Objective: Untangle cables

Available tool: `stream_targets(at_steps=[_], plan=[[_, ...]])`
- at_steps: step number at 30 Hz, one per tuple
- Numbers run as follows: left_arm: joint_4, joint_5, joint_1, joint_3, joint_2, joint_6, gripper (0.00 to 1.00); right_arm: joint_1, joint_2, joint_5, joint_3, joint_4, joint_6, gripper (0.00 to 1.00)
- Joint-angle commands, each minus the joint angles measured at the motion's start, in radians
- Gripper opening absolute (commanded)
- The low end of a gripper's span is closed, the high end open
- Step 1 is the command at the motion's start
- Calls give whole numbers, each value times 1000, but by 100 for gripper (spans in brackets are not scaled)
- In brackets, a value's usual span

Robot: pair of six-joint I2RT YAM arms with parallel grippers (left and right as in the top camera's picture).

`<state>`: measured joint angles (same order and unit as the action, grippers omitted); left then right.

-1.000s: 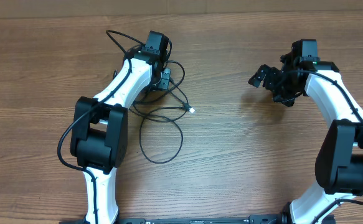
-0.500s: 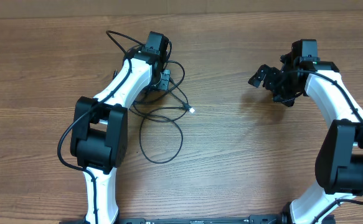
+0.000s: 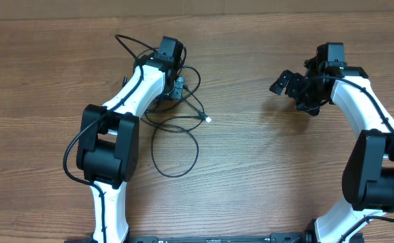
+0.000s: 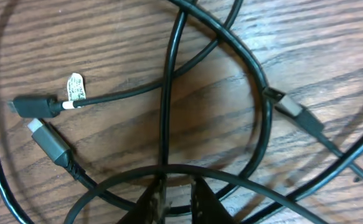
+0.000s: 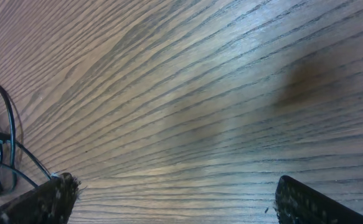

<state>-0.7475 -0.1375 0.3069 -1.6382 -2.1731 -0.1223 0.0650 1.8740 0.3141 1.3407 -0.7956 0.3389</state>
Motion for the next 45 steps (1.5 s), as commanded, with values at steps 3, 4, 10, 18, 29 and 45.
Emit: stream_targets(at_steps=[3, 4, 10, 18, 29, 45], plan=[[57, -28, -3, 47, -15, 10, 23, 1, -8, -3, 8, 5, -7, 100], [77, -30, -6, 53, -15, 10, 24, 1, -8, -3, 8, 5, -7, 100], [109, -30, -14, 54, -15, 10, 28, 1, -8, -3, 8, 5, -7, 100], [141, -30, -14, 116, -15, 10, 27, 1, -8, -3, 8, 5, -7, 100], [135, -27, -14, 201, -14, 10, 11, 1, -8, -3, 8, 5, -7, 100], [-428, 14, -17, -344, 42, 10, 4, 1, -8, -3, 8, 4, -7, 100]])
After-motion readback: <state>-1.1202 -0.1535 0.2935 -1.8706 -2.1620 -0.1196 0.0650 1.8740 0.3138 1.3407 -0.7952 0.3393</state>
